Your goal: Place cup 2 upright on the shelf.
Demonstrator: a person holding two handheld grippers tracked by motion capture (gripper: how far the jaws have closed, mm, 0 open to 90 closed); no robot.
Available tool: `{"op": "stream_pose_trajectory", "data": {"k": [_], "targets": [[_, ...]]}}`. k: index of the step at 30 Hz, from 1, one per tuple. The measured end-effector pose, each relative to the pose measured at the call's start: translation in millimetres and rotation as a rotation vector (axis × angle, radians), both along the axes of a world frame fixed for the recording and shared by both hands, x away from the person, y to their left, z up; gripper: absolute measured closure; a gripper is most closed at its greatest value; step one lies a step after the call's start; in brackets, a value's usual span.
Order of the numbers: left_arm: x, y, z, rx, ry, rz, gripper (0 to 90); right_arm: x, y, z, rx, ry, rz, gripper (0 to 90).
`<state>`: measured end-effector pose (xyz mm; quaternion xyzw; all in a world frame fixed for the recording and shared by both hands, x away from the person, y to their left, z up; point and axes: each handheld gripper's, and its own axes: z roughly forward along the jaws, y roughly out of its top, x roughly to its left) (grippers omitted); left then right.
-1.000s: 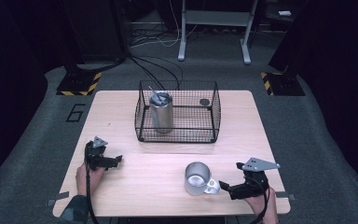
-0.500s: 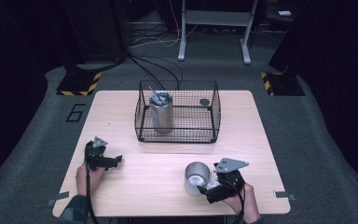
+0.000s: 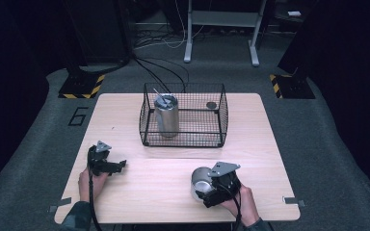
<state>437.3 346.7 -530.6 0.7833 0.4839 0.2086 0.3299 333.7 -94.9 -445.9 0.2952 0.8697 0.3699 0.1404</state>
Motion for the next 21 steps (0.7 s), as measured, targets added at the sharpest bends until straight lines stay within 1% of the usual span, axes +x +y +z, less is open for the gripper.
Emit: {"op": "stream_pose_trajectory", "data": {"k": [1,2,5,6,8,10,12,18,19,21], "targets": [[0.0,0.0,0.0,0.000,0.000,0.000,0.4,0.2,1.0,-0.3,-0.001,0.006,-0.007,2.8],[0.0,0.0,0.0,0.000,0.000,0.000,0.4,1.1,1.8,-1.1,-0.006,-0.003,-0.010,3.6],[0.0,0.0,0.0,0.001,0.000,0.000,0.4,2.9,3.8,-1.2,-0.018,0.014,-0.007,3.8],[0.0,0.0,0.0,0.000,0.000,0.000,0.4,3.8,3.6,-1.7,-0.023,0.000,0.002,3.9],[0.0,0.0,0.0,0.001,-0.001,0.000,0.4,3.9,4.4,-2.6,-0.017,-0.003,-0.004,3.9],[0.0,0.0,0.0,0.000,0.000,0.000,0.4,3.4,5.6,-4.2,-0.019,0.012,-0.016,4.2],[0.0,0.0,0.0,0.000,0.000,0.000,0.4,3.2,6.0,-4.7,-0.012,0.003,-0.021,4.4],[-0.2,-0.3,-0.1,-0.004,0.002,0.002,0.4,3.7,5.7,-5.0,-0.014,-0.001,-0.019,5.2],[-0.2,-0.3,-0.1,-0.004,0.002,0.002,0.4,4.1,5.9,-5.5,-0.006,-0.008,-0.021,5.3],[-0.1,-0.3,-0.1,-0.004,0.002,0.002,0.4,5.1,5.7,-4.7,-0.016,-0.006,-0.014,5.4]]}}
